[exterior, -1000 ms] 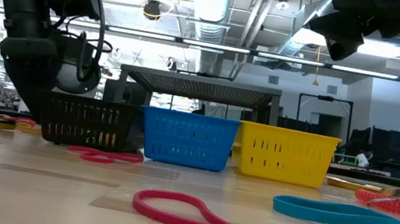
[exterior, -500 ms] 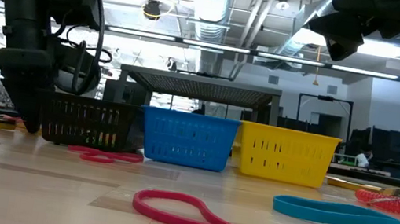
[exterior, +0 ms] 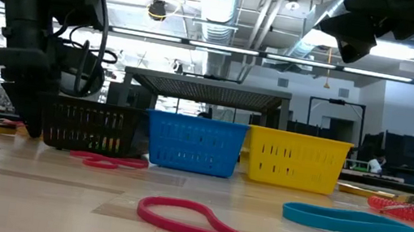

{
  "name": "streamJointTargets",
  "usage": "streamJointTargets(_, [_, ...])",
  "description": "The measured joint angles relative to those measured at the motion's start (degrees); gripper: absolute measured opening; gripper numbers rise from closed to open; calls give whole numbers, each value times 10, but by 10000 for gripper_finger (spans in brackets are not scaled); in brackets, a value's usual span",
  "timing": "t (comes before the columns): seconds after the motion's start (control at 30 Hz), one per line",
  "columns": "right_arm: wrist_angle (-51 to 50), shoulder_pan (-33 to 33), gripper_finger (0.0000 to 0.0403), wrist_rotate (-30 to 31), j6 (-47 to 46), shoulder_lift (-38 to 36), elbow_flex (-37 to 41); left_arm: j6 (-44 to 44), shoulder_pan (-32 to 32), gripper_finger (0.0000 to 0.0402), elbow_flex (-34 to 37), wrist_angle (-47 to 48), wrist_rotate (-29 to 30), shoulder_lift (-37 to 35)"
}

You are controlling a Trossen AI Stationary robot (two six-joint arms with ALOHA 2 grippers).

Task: Pick & Place Office Desk Supplies
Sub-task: Put the yellow rubber band into the blue basket

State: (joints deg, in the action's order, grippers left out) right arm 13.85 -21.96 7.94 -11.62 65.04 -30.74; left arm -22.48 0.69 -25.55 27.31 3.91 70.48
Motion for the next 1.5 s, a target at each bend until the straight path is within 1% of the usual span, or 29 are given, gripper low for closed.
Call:
streamJointTargets(0.2, [0, 0, 177, 0, 0, 0, 0, 6, 0, 2, 1, -9, -14, -3])
streamJointTargets(0.33, [0, 0, 177, 0, 0, 0, 0, 6, 0, 1, 1, -11, -14, -20])
streamJointTargets(0.5, [0, 0, 177, 0, 0, 0, 0, 6, 0, 1, 1, -8, -14, -64])
streamJointTargets(1.03, [0, 0, 177, 0, 0, 0, 0, 6, 0, 0, 0, 1, -14, -247])
streamJointTargets(1.3, [2, 4, 177, 0, 0, 0, 0, 8, 0, 0, 0, 7, -14, -300])
streamJointTargets(1.5, [22, 26, 177, 1, -4, 0, 0, 18, 0, 0, -20, -2, -35, -310])
